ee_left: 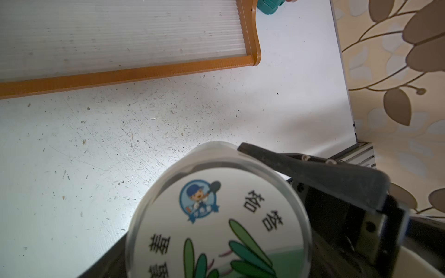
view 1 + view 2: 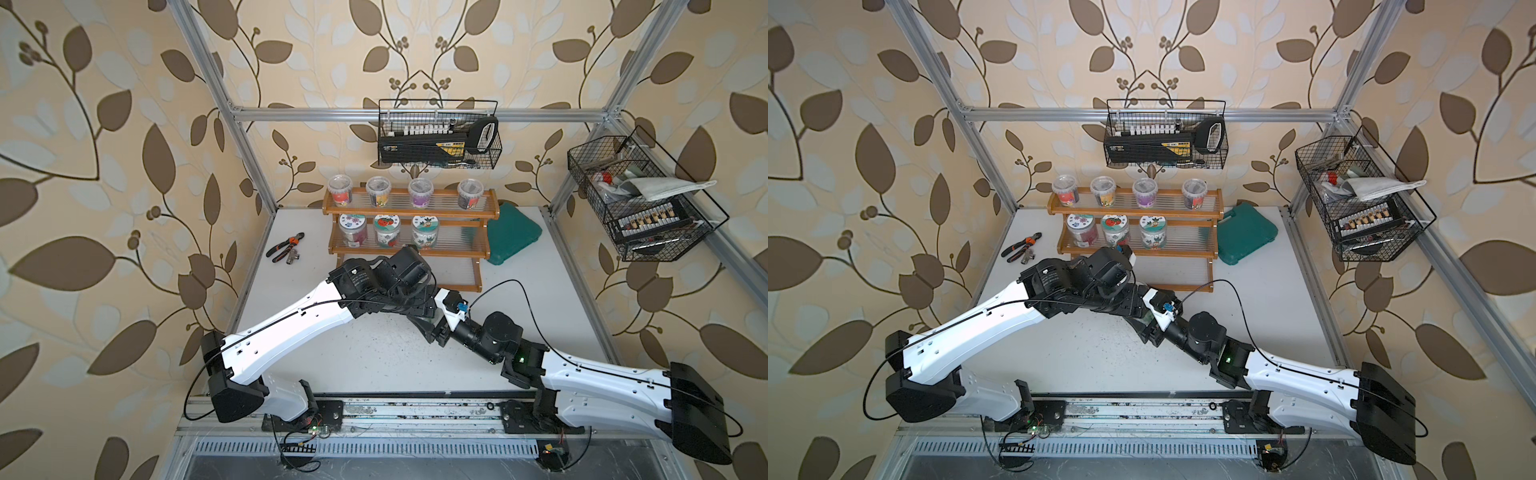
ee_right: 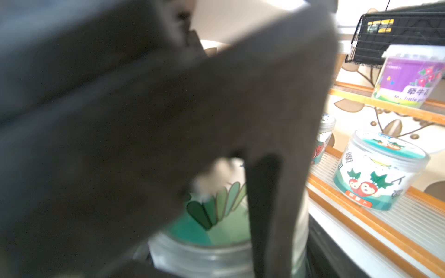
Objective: Place the seed container on the shelf
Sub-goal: Pick up the seed jar at the center of the board.
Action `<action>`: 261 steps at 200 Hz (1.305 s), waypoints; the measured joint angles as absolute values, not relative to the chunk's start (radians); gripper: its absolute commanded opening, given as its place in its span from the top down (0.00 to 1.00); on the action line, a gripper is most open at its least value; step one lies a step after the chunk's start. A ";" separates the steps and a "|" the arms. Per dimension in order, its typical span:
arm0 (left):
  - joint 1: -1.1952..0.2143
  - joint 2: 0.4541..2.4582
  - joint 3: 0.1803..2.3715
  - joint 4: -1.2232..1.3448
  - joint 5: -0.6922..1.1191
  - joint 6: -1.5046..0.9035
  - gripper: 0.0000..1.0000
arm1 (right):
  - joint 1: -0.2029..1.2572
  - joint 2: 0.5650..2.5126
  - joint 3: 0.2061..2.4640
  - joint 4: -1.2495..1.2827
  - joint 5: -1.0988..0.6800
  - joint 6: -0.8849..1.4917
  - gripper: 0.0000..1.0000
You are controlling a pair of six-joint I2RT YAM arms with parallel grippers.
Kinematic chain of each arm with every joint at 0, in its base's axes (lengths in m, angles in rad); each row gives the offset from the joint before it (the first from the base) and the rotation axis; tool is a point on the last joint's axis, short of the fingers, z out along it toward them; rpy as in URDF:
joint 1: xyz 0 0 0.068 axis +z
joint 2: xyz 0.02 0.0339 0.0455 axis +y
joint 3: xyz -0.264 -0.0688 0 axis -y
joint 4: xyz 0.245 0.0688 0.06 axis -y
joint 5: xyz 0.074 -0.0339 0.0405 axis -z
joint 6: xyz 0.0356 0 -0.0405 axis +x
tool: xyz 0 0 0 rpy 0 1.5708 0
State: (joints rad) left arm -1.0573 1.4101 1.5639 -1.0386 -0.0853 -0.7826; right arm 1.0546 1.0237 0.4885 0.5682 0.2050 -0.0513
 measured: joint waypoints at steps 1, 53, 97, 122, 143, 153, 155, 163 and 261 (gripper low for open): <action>-1.057 1.410 1.564 -1.039 -0.085 -0.783 0.21 | 1.055 1.024 0.488 0.568 0.205 -0.052 0.38; -1.054 1.409 1.564 -1.031 -0.084 -0.776 0.02 | 1.054 1.010 0.488 0.567 0.197 -0.064 0.54; -1.054 1.385 1.556 -1.001 -0.099 -0.765 0.02 | 1.055 1.003 0.484 0.572 0.171 -0.073 0.60; -1.054 1.329 1.541 -0.990 -0.135 -0.764 0.02 | 1.055 1.003 0.469 0.579 0.168 -0.073 0.61; -1.054 1.255 1.507 -0.974 -0.189 -0.768 0.02 | 1.055 1.002 0.450 0.595 0.168 -0.072 0.60; -1.054 1.223 1.488 -0.968 -0.213 -0.773 0.02 | 1.054 1.002 0.439 0.611 0.170 -0.072 0.60; -1.054 1.216 1.485 -0.966 -0.218 -0.775 0.02 | 1.054 1.002 0.437 0.615 0.170 -0.072 0.60; -1.054 1.193 1.469 -0.961 -0.241 -0.784 0.02 | 1.054 1.002 0.425 0.634 0.173 -0.072 0.60; -1.054 1.040 1.332 -0.913 -0.416 -0.821 0.02 | 0.868 1.096 0.318 0.941 0.186 0.052 0.59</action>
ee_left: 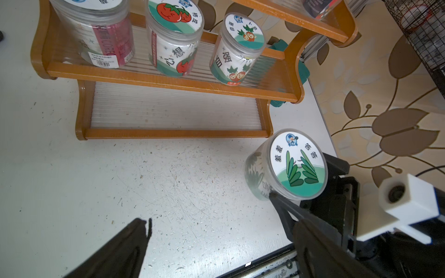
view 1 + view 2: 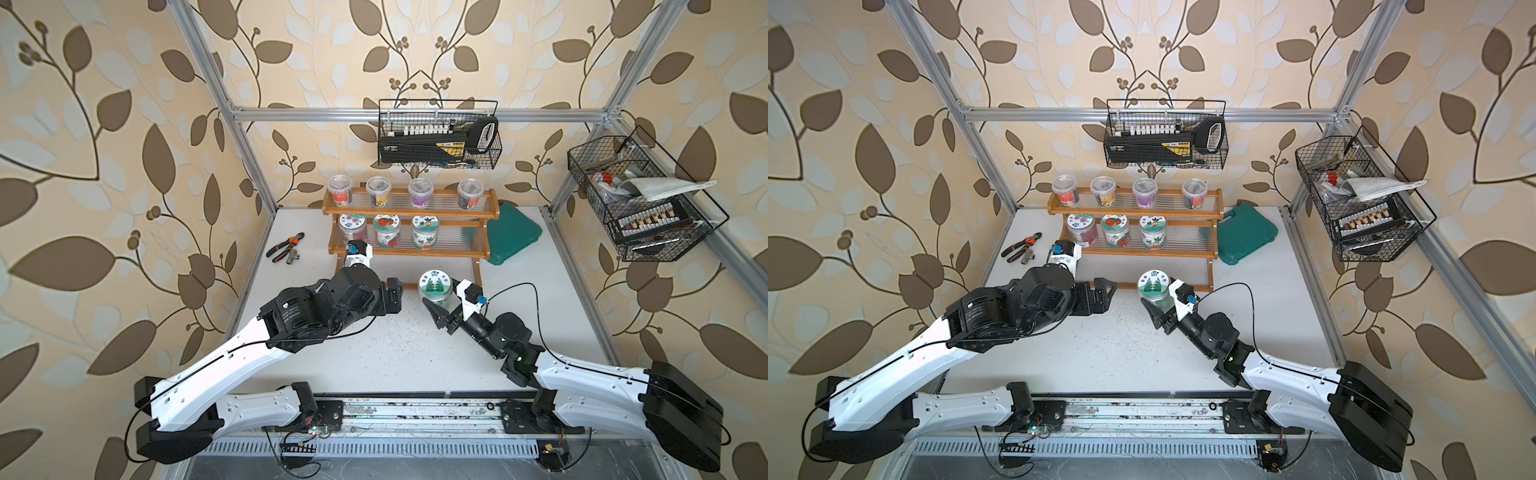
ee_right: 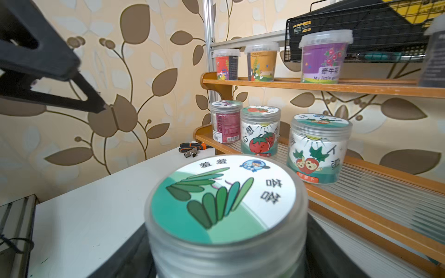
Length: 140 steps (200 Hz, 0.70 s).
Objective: Place the seed container on the shelf
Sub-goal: Pick up the seed jar at the center of the board, then place the seed jar on the shelf.
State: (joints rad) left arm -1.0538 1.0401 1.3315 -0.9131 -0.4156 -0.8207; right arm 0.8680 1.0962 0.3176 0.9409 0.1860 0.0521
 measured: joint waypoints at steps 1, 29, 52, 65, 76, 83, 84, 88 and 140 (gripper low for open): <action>-1.054 1.040 1.331 -0.913 -0.417 -0.821 0.02 | 0.867 1.097 0.318 0.942 0.186 0.053 0.59; -1.054 1.034 1.321 -0.910 -0.437 -0.820 0.02 | 0.807 1.132 0.318 0.996 0.161 0.080 0.59; -1.054 1.033 1.319 -0.910 -0.448 -0.820 0.02 | 0.748 1.169 0.319 1.036 0.131 0.102 0.59; -1.054 1.028 1.313 -0.905 -0.449 -0.820 0.02 | 0.718 1.184 0.321 1.048 0.119 0.115 0.58; -1.054 1.023 1.306 -0.904 -0.454 -0.820 0.02 | 0.688 1.193 0.326 1.055 0.101 0.123 0.58; -1.054 1.020 1.303 -0.905 -0.456 -0.820 0.02 | 0.670 1.198 0.331 1.058 0.093 0.127 0.58; -1.054 1.020 1.303 -0.905 -0.456 -0.820 0.02 | 0.669 1.199 0.331 1.059 0.093 0.127 0.58; -1.053 1.019 1.302 -0.904 -0.459 -0.820 0.02 | 0.656 1.201 0.336 1.059 0.087 0.129 0.58; -1.053 1.002 1.286 -0.900 -0.472 -0.818 0.02 | 0.514 1.263 0.419 1.069 0.027 0.156 0.58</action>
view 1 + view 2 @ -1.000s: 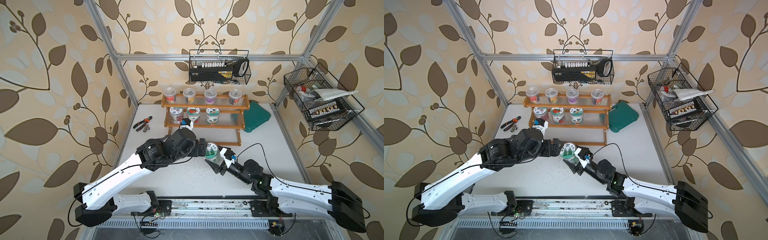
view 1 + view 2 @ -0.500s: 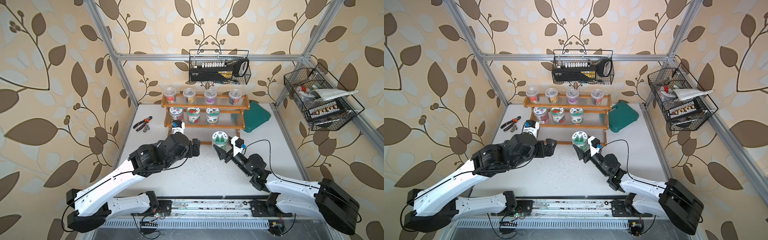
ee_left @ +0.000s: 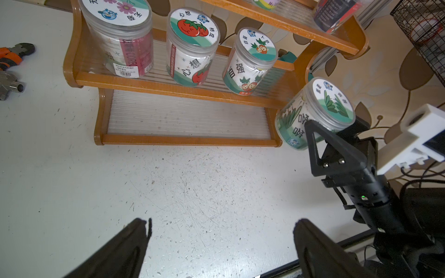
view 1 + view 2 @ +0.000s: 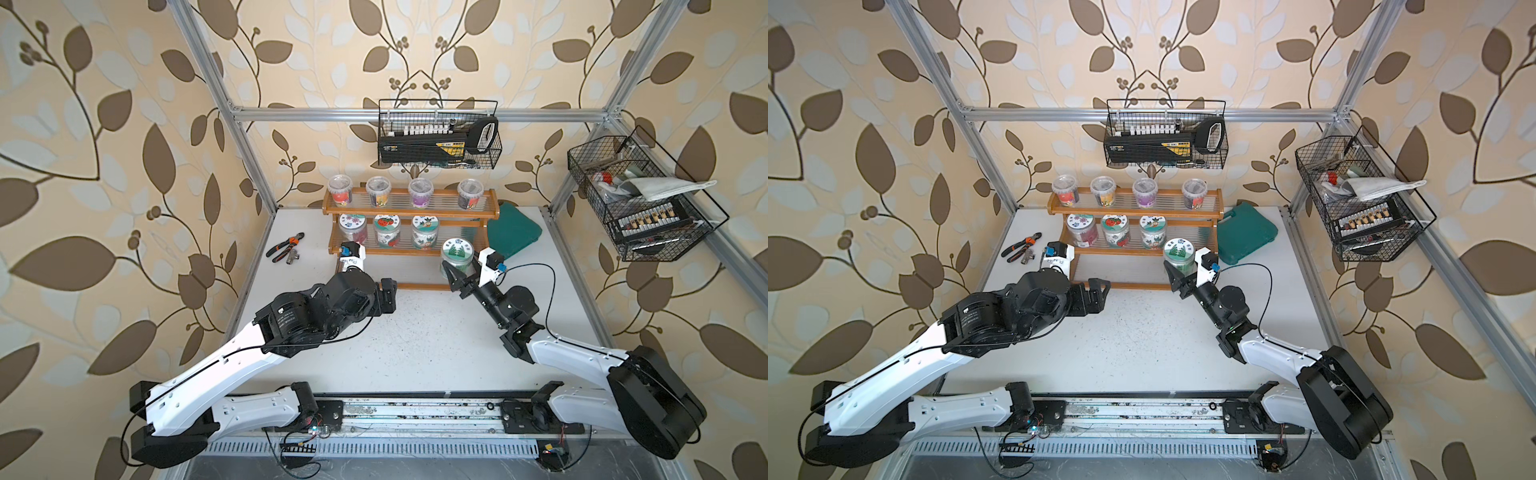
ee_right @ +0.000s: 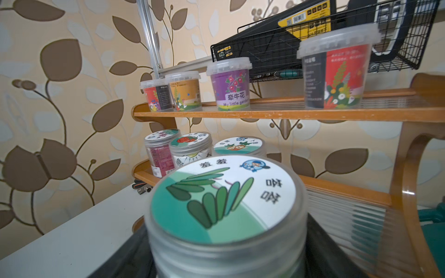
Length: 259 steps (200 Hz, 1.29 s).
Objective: Place the seed container on the shelf
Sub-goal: Place the seed jar on the shelf.
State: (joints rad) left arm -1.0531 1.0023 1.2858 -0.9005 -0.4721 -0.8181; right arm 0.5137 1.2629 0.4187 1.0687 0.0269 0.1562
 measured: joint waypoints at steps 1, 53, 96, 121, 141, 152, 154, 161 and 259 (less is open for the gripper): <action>-1.053 1.002 1.286 -0.900 -0.472 -0.818 0.02 | 0.510 1.265 0.421 1.070 0.025 0.157 0.58; -1.053 0.997 1.281 -0.895 -0.484 -0.814 0.02 | 0.403 1.365 0.472 1.117 -0.013 0.194 0.57; -1.046 0.985 1.280 -0.895 -0.496 -0.812 0.02 | 0.332 1.422 0.513 1.134 -0.040 0.218 0.57; -1.046 0.984 1.280 -0.895 -0.496 -0.812 0.02 | 0.304 1.445 0.527 1.142 -0.057 0.226 0.57; -1.046 0.984 1.278 -0.895 -0.496 -0.812 0.02 | 0.289 1.466 0.540 1.145 -0.068 0.229 0.56; -1.043 0.984 1.277 -0.895 -0.496 -0.812 0.02 | 0.283 1.479 0.550 1.145 -0.075 0.232 0.56; -1.041 0.984 1.277 -0.895 -0.496 -0.811 0.02 | 0.282 1.482 0.552 1.145 -0.076 0.233 0.56; -1.039 0.984 1.277 -0.895 -0.496 -0.811 0.02 | 0.279 1.491 0.560 1.145 -0.080 0.234 0.56; -1.019 0.984 1.277 -0.895 -0.496 -0.799 0.02 | 0.268 1.625 0.651 1.155 -0.102 0.216 0.53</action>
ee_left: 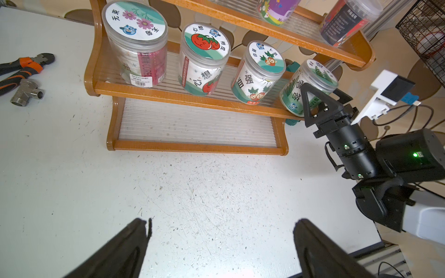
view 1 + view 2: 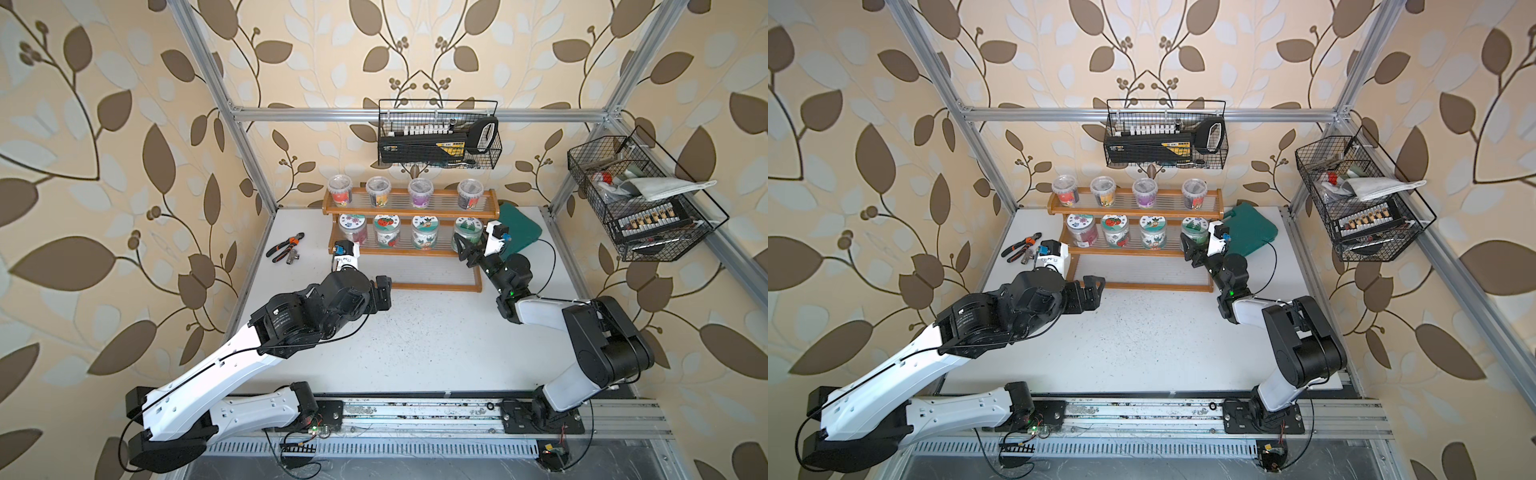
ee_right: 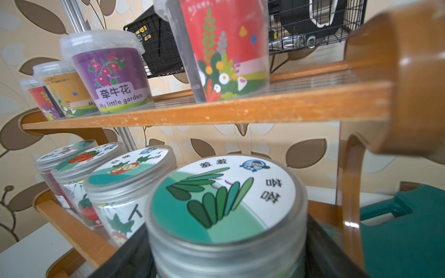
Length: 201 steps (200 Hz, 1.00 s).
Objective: Place the seed container on the shelf
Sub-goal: Place the seed jar on the shelf.
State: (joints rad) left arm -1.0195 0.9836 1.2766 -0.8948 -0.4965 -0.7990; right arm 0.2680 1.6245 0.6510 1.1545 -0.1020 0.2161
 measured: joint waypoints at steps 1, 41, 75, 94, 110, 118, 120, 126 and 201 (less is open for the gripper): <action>-1.019 0.984 1.277 -0.895 -0.496 -0.799 0.02 | 0.268 1.625 0.652 1.155 -0.102 0.216 0.53; -1.013 0.984 1.277 -0.895 -0.496 -0.789 0.01 | 0.268 1.647 0.665 1.166 -0.102 0.212 0.51; -1.007 0.984 1.277 -0.895 -0.496 -0.786 0.02 | 0.268 1.670 0.682 1.182 -0.102 0.212 0.43; -1.007 0.984 1.277 -0.895 -0.496 -0.785 0.02 | 0.268 1.676 0.692 1.177 -0.102 0.212 0.32; -1.006 0.984 1.277 -0.895 -0.496 -0.785 0.02 | 0.268 1.676 0.695 1.171 -0.103 0.209 0.24; -1.002 0.984 1.277 -0.895 -0.495 -0.785 0.02 | 0.268 1.676 0.695 1.171 -0.102 0.207 0.22; -1.001 0.984 1.277 -0.895 -0.495 -0.785 0.02 | 0.268 1.676 0.695 1.170 -0.102 0.207 0.21; -1.000 0.984 1.277 -0.895 -0.495 -0.785 0.02 | 0.268 1.676 0.695 1.169 -0.102 0.204 0.19; -1.000 0.982 1.277 -0.895 -0.495 -0.785 0.02 | 0.268 1.664 0.695 1.140 -0.105 0.181 0.10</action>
